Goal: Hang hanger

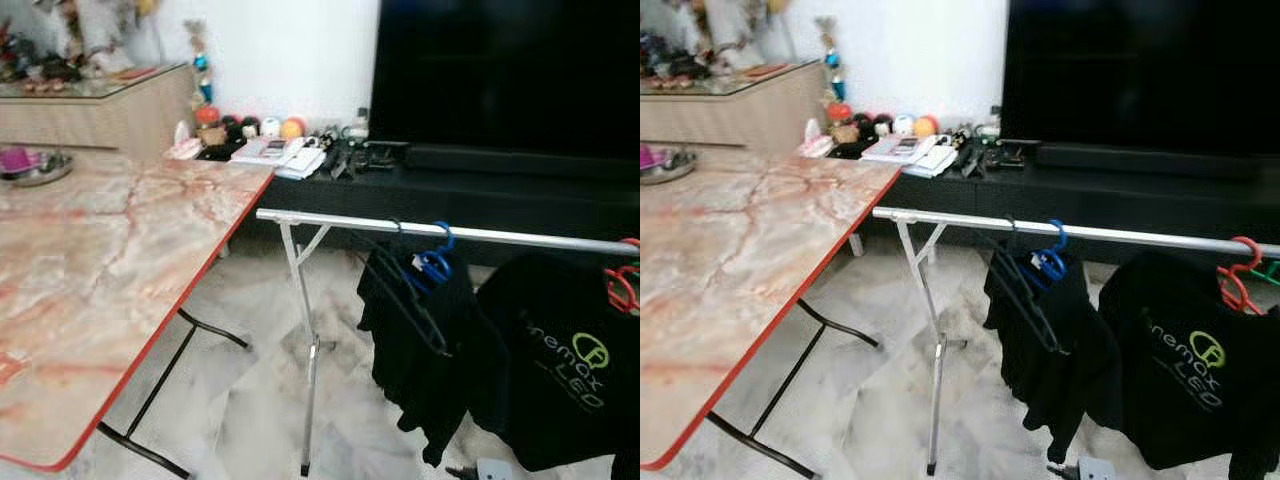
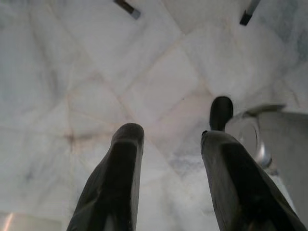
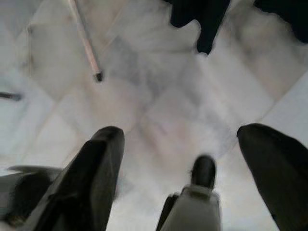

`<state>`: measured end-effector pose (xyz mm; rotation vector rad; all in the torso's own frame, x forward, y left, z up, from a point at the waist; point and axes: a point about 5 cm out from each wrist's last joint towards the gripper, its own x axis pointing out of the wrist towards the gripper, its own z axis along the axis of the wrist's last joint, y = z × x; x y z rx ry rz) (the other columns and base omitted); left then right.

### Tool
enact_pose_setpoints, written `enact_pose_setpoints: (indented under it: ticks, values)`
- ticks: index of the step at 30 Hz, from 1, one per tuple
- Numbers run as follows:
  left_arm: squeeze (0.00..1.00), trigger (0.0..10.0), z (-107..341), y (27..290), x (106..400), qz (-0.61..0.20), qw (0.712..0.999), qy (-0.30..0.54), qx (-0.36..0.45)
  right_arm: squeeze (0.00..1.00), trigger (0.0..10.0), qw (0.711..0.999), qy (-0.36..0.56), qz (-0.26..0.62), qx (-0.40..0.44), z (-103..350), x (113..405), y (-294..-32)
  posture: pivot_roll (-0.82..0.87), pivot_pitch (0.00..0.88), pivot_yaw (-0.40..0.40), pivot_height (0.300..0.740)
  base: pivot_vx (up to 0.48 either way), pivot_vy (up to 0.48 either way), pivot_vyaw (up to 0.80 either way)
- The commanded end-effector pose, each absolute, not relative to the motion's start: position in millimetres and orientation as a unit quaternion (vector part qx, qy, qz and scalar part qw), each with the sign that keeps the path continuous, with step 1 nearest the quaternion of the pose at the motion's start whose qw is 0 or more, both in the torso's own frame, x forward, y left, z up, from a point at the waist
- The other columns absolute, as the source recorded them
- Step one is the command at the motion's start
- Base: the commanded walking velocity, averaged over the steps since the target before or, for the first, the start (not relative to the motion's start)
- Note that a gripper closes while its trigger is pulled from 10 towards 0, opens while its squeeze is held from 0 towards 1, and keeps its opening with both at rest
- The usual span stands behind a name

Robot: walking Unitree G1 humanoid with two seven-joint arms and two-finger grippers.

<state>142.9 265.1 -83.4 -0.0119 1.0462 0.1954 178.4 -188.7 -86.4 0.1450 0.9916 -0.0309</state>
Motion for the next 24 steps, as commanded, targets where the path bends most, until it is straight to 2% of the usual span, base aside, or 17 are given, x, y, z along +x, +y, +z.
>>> enact_pose_setpoints:
  ticks: [1, 24]
  values:
    - [0.00, 10.0, -83.3, 261.4, 146.2, 0.085, 0.864, 0.496, -0.001, 0.00, 10.0, 0.878, 0.473, -0.019, 0.062, -84.8, 179.8, -195.6, 0.07, 0.000, 0.028, 0.740, 0.000, 0.000, 0.00]
    - [0.00, 10.0, -83.4, 258.4, 148.3, 0.093, 0.868, 0.487, -0.016, 0.00, 10.0, 0.881, 0.468, -0.023, 0.067, -84.3, 180.6, -195.3, 0.07, 0.000, 0.026, 0.740, 0.010, 0.000, 0.00]
